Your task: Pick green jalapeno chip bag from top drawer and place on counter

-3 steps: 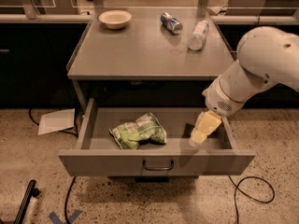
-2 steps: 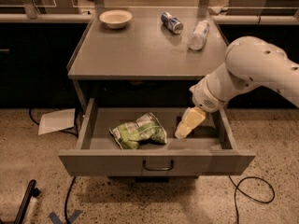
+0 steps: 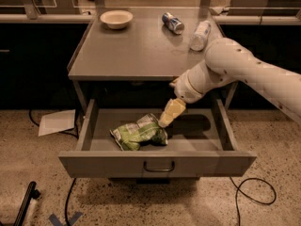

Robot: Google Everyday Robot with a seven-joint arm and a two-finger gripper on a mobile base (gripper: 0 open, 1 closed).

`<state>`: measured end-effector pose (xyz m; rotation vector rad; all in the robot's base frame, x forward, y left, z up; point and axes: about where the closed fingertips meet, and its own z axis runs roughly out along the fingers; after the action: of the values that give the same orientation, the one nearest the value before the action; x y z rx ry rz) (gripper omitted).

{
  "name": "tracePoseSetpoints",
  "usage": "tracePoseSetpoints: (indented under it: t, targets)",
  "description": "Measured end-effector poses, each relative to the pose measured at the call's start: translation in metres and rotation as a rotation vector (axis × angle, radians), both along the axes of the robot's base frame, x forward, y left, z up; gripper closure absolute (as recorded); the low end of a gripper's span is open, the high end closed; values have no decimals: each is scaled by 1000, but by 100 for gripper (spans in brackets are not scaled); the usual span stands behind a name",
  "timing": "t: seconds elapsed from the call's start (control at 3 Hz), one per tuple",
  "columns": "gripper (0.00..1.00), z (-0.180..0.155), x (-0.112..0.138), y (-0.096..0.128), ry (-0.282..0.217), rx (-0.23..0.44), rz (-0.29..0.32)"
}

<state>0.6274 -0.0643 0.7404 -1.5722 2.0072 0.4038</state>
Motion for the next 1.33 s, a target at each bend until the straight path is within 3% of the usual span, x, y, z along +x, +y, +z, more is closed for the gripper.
tracePoseSetpoints:
  t: [0.33,0.67,1.33]
  targets:
    - [0,-8,15,22,16,48,30]
    - [0,-10,14,27,22,56,32]
    - [0,-28,6,55,82,82,-67]
